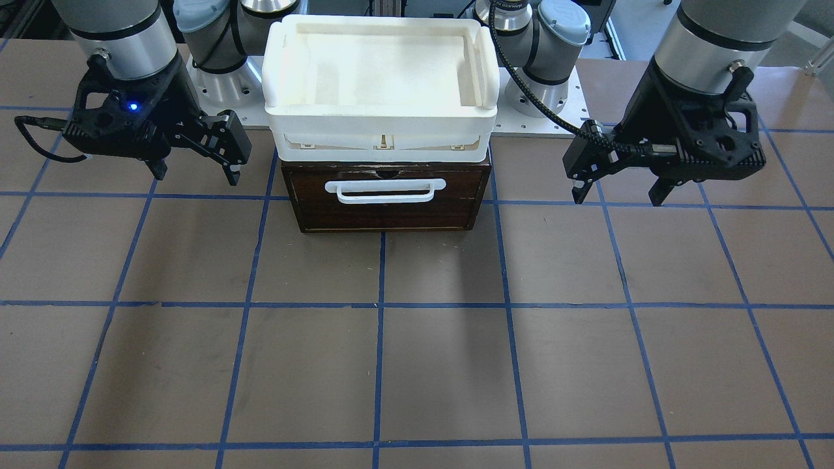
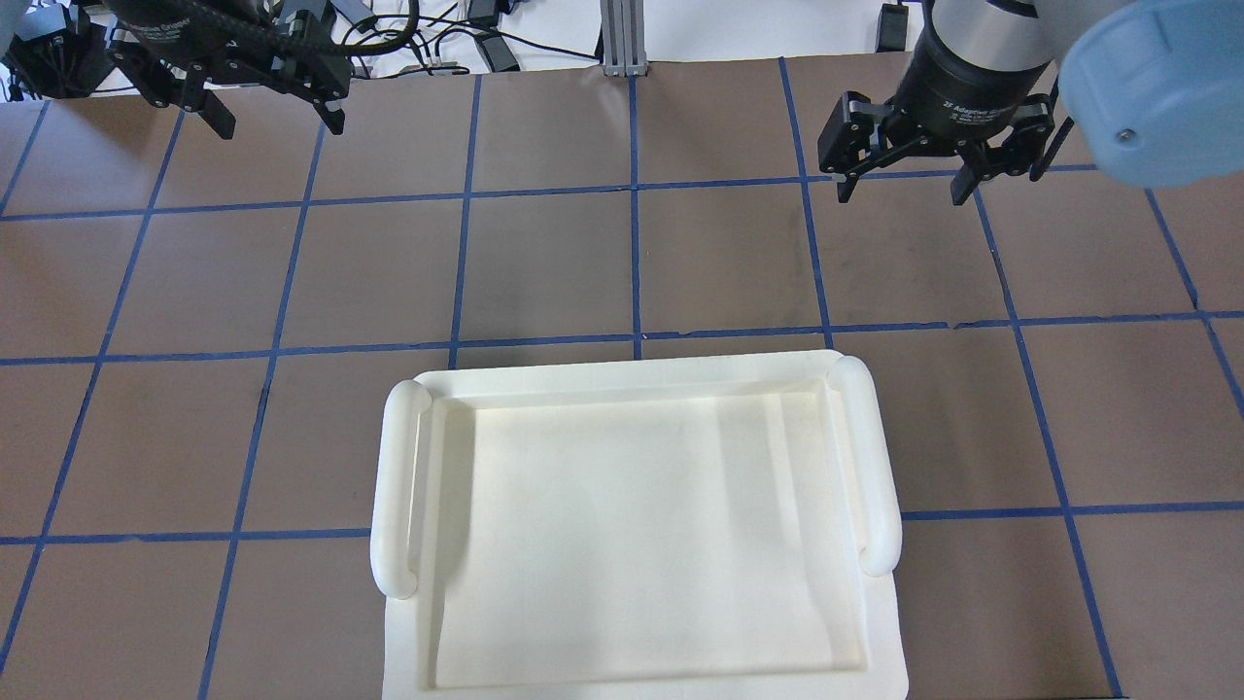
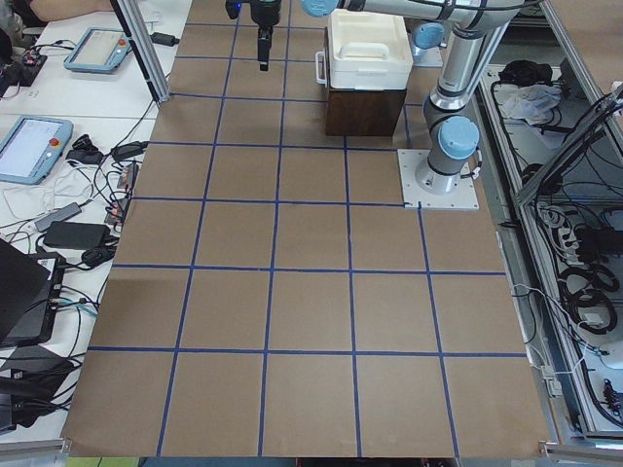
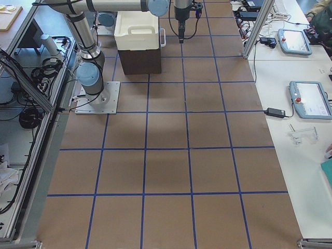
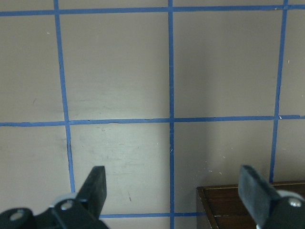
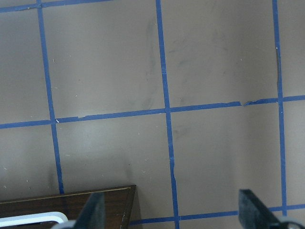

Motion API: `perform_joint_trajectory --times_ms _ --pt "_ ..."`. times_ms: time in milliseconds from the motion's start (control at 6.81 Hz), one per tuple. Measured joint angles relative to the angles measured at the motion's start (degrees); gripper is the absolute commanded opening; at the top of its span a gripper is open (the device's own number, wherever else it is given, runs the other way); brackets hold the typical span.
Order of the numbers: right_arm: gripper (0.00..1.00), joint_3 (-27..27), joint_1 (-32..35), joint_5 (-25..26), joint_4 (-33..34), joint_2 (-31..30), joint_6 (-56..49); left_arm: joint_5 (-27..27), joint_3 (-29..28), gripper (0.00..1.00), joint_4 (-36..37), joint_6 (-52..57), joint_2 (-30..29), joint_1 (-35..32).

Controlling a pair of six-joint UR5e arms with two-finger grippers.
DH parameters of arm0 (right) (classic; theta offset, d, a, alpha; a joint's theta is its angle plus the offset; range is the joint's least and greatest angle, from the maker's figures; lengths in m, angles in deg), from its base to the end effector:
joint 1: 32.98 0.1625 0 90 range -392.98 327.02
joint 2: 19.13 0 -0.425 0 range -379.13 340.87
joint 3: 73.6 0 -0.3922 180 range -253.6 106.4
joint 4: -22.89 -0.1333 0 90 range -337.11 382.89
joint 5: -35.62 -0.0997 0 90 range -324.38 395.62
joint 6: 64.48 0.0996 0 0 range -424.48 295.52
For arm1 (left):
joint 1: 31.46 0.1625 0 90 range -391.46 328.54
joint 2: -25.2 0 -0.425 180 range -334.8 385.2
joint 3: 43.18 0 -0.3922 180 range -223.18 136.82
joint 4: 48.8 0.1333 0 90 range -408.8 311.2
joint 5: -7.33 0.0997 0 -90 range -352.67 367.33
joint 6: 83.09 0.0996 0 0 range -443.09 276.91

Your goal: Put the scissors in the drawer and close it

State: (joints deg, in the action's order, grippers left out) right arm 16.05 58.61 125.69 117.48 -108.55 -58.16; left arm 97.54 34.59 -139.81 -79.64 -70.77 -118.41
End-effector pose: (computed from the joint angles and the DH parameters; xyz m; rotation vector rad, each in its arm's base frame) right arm 0.1471 -0.4996 0.4942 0.1295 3.1326 -0.1192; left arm -0.1039 -0.5488 0.5379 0.0107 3.1295 -0.1429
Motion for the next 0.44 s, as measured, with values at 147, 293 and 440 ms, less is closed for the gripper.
perform_joint_trajectory --times_ms 147,293,440 --pt "1.00 0.0 0.0 0.0 0.0 0.0 0.0 0.1 1.7 1.00 0.2 0.0 0.7 0.1" --pt "1.00 0.0 0.0 0.1 0.0 0.0 0.0 0.1 3.2 1.00 0.7 0.0 1.2 0.1" --pt "1.00 0.0 0.0 0.1 0.0 0.0 0.0 0.1 4.2 1.00 1.3 0.0 1.5 0.2"
